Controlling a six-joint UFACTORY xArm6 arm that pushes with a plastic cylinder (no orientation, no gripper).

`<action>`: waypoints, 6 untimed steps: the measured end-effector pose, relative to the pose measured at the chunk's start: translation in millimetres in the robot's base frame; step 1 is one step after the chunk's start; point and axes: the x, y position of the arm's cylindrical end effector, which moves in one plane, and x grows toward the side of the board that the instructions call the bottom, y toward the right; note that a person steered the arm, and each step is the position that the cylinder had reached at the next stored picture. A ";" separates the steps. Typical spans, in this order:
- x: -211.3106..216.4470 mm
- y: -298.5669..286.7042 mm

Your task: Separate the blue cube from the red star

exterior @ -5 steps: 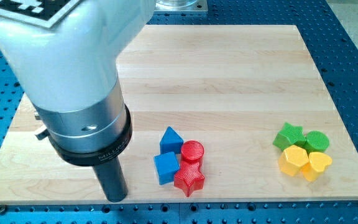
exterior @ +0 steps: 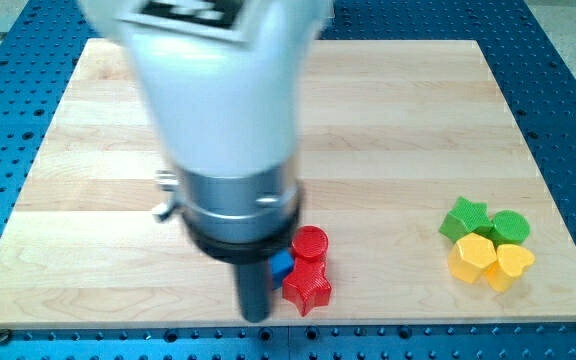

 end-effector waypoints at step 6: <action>-111.8 -32.4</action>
